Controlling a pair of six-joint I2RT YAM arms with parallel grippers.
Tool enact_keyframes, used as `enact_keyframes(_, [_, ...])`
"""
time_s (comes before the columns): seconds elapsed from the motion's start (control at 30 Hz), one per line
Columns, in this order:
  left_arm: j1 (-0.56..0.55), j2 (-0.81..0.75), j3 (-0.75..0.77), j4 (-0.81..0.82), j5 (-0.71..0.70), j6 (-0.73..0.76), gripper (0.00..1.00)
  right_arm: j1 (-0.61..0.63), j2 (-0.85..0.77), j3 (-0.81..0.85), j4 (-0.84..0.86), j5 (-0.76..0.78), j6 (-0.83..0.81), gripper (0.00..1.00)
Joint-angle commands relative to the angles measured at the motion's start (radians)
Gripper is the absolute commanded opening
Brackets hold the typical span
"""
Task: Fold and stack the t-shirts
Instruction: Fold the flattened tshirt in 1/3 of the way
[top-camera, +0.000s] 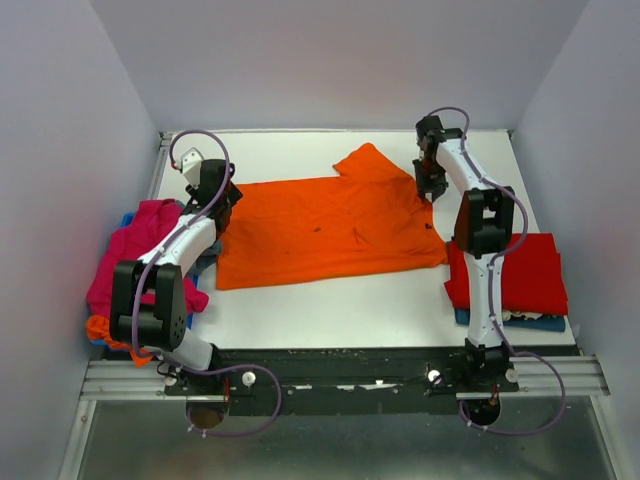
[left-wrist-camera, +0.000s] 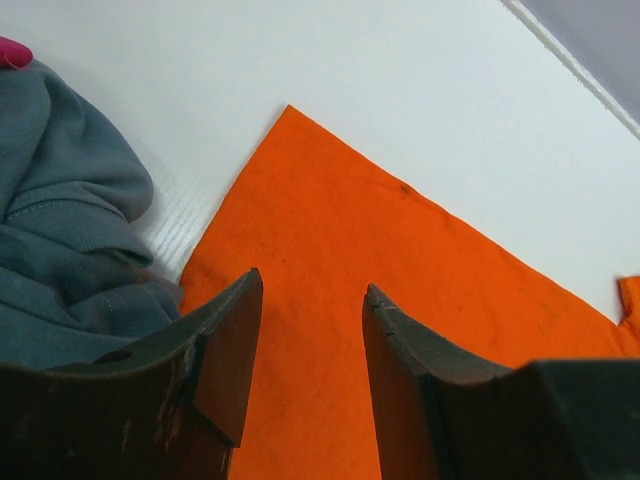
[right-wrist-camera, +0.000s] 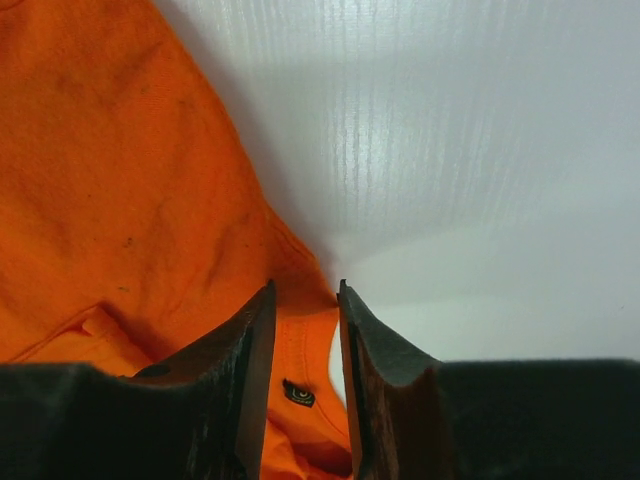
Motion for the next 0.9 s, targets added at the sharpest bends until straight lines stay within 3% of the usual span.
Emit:
enact_keyframes(0.0, [0.000, -0.027, 0.002, 0.005, -0.026, 0.016, 0.56, -0.011, 0.030, 0.039, -0.054, -0.033, -0.032, 0.35])
enact_keyframes(0.03, [0.000, -0.027, 0.002, 0.005, -0.026, 0.016, 0.56, -0.011, 0.031, 0.042, -0.057, -0.033, -0.029, 0.34])
enact_keyframes(0.23, [0.000, -0.024, 0.003, 0.005, -0.026, 0.017, 0.56, -0.014, 0.027, 0.035, -0.055, -0.033, -0.017, 0.01])
enact_keyframes(0.87, [-0.002, 0.011, 0.019, 0.010, -0.037, 0.019, 0.56, -0.078, -0.085, -0.093, -0.071, 0.165, 0.043, 0.01])
